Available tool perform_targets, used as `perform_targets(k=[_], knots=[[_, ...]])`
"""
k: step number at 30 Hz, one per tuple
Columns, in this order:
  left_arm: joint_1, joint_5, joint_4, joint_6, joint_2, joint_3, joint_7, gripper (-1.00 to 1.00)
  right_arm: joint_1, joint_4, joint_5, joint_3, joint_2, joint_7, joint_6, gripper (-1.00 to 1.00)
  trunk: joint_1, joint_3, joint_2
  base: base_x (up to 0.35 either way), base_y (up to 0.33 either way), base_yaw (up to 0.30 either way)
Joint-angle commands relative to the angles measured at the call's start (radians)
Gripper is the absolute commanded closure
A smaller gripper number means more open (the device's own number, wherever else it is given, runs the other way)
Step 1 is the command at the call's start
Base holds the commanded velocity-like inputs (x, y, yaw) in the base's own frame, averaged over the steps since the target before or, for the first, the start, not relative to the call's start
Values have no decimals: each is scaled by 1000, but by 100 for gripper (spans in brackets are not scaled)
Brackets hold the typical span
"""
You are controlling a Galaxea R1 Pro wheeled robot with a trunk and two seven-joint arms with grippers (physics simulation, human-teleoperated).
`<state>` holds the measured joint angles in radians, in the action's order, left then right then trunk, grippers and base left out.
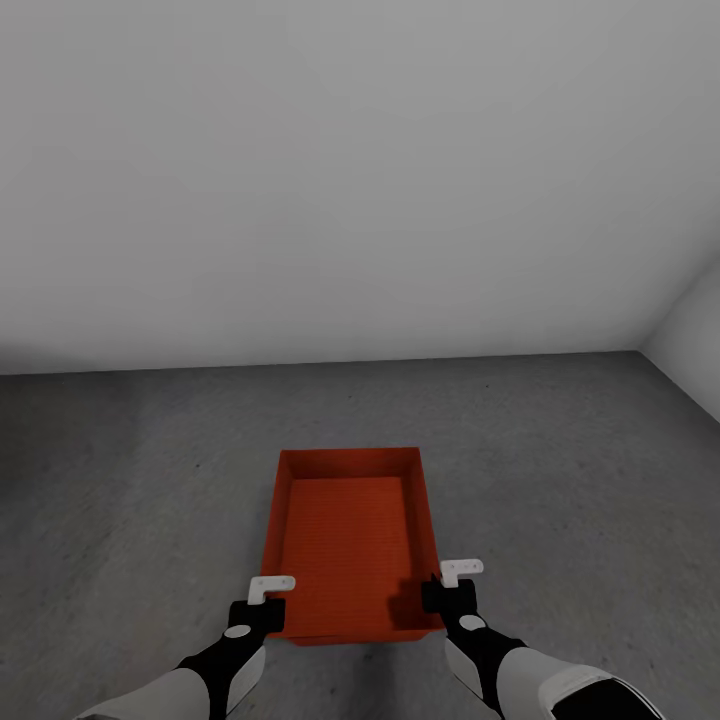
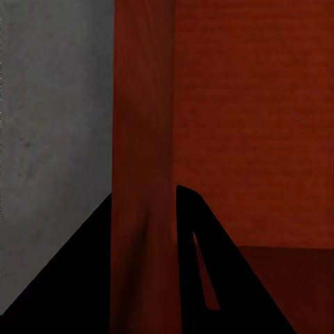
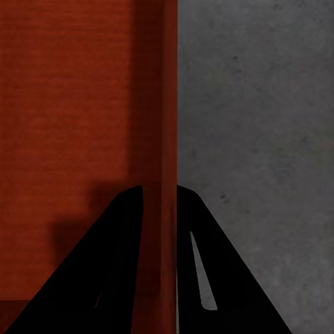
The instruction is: Move the two storage containers from the living room to the garage. In the garage, place one container on the floor and stack the other container on top of it (either order is fine).
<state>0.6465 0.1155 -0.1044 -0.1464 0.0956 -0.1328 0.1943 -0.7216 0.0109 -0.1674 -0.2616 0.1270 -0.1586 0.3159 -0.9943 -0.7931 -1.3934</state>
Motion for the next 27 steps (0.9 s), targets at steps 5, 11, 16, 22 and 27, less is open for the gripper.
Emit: perform_targets(k=[5,11,16,22,27], knots=[[1,1,-1,-4,3,10,10,100,-1,3,-21,36,16,-5,5,100,0,-1,0,0,2,0],[1,1,-1,-4,2,10,11,100,-1,3,-21,36,16,-5,5,100,0,-1,0,0,0,0],[1,1,-1,-4,3,10,12,100,-1,3,-21,36,16,-5,5,100,0,-1,0,0,0,0],[1,0,-1,-4,3,10,12,100,-1,3,-21,36,16,-5,5,100,-11,-10,-21,0,0,0],[1,0,-1,-4,3,10,12,100,0,3,-21,36,16,-5,5,100,-31,-26,-56,0,0,0]])
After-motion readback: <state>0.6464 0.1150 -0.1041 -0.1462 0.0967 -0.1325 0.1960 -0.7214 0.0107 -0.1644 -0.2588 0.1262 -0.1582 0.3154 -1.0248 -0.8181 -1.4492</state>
